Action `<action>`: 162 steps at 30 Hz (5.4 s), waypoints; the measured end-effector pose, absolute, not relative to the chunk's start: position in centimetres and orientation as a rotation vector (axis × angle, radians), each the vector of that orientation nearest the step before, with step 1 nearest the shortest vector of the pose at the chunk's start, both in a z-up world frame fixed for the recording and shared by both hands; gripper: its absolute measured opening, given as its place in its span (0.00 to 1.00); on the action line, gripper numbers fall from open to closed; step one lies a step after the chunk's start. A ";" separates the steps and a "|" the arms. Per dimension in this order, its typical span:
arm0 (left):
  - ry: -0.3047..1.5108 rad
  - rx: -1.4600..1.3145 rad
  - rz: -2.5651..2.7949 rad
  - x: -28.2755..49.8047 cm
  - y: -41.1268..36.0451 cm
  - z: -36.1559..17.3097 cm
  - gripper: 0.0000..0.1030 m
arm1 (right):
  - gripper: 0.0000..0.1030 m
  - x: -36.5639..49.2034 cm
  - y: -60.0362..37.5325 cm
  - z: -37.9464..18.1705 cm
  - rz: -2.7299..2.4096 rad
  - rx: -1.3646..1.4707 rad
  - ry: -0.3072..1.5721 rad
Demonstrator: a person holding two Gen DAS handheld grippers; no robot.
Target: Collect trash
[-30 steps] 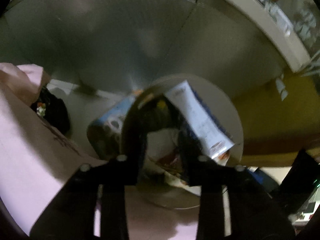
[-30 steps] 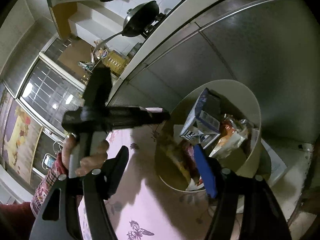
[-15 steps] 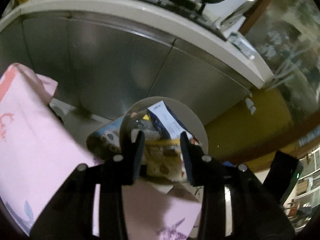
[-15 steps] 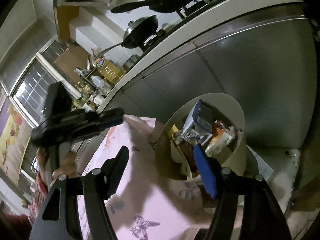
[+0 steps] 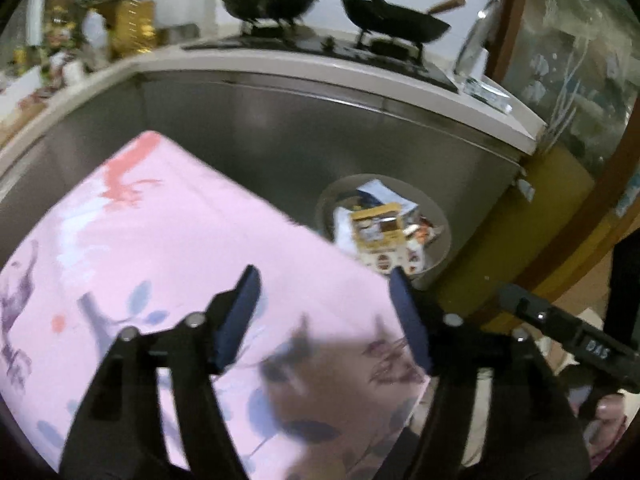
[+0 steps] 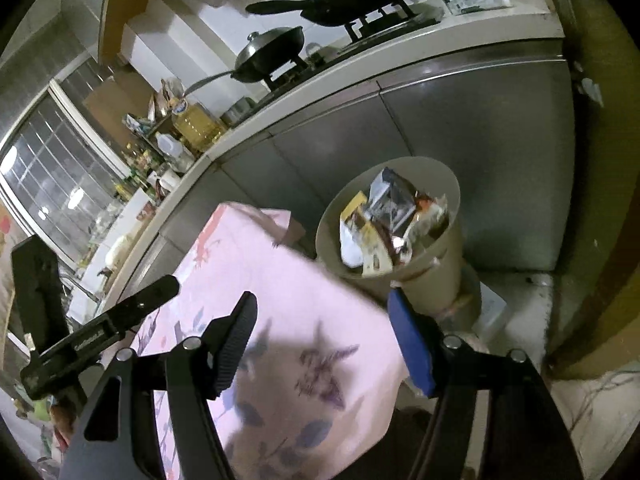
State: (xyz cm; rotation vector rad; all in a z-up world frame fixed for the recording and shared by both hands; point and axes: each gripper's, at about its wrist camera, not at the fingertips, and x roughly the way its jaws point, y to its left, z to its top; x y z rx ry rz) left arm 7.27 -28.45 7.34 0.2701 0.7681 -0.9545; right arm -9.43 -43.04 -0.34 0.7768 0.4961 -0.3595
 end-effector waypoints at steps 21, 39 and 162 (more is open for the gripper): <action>0.583 0.303 -0.769 2.8 -17.5 9.1 0.94 | 0.79 -10.7 -34.1 1.9 -0.469 0.748 0.544; 0.568 0.343 -0.709 1.6 -16.9 9.3 0.94 | 0.81 -10.8 -33.1 2.9 -0.486 0.755 0.525; 0.545 0.420 -0.570 1.8 -16.2 8.8 0.94 | 0.81 -8.8 -33.9 2.2 -0.404 0.803 0.553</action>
